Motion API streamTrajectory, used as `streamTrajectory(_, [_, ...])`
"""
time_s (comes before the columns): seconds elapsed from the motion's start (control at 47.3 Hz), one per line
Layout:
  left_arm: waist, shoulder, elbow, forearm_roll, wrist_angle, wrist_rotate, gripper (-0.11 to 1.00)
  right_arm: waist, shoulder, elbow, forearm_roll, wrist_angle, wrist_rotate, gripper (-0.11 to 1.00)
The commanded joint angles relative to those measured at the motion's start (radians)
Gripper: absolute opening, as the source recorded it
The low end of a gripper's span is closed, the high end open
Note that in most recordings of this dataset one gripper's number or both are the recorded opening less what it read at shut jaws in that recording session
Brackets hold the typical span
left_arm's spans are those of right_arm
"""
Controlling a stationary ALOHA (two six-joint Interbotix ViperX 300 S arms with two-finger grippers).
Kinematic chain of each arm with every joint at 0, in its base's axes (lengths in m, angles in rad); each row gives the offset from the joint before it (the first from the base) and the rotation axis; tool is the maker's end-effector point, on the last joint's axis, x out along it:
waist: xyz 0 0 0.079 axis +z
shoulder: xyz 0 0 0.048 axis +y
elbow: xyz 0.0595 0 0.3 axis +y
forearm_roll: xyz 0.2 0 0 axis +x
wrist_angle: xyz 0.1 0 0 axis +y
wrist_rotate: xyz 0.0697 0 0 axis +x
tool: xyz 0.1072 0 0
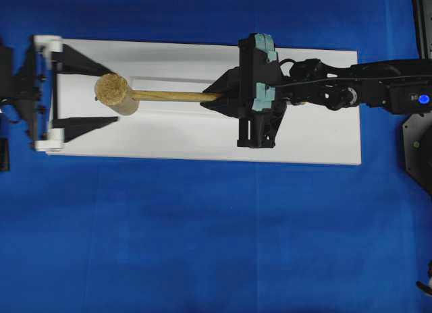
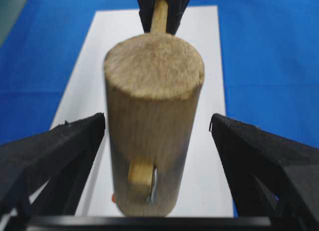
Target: Hit the mark with a hammer.
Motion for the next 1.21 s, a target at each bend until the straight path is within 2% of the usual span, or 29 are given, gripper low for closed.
streamTrajectory(0.0, [0.003,0.054,-0.061,0.000,-0.012,0.000,0.93,0.002,-0.015,-0.031,-0.002,-0.009,-0.002,0.02])
streamTrajectory(0.169, [0.003,0.127,-0.123,-0.002,-0.008,0.002,0.93,0.002,-0.014,-0.028,-0.002,-0.008,-0.002,0.02])
streamTrajectory(0.36, [0.009,0.133,-0.130,-0.002,0.026,0.000,0.93,0.002,-0.015,-0.028,-0.003,-0.005,-0.002,0.02])
streamTrajectory(0.444, [0.009,0.137,-0.132,-0.002,0.043,0.002,0.89,0.002,-0.015,-0.031,-0.002,-0.008,-0.002,0.02])
streamTrajectory(0.508, [0.009,0.138,-0.133,0.000,0.051,0.003,0.79,0.002,-0.015,-0.031,-0.002,-0.008,-0.002,0.02])
streamTrajectory(0.614, [0.009,0.138,-0.133,0.000,0.049,0.018,0.48,0.002,-0.015,-0.031,-0.002,-0.005,-0.002,0.02])
streamTrajectory(0.656, [0.009,0.137,-0.133,-0.002,0.046,0.025,0.41,0.002,-0.015,-0.031,-0.002,-0.005,-0.002,0.02])
streamTrajectory(1.185, [0.012,0.138,-0.133,0.000,0.041,0.025,0.43,0.005,-0.015,-0.034,-0.006,0.014,-0.003,0.02])
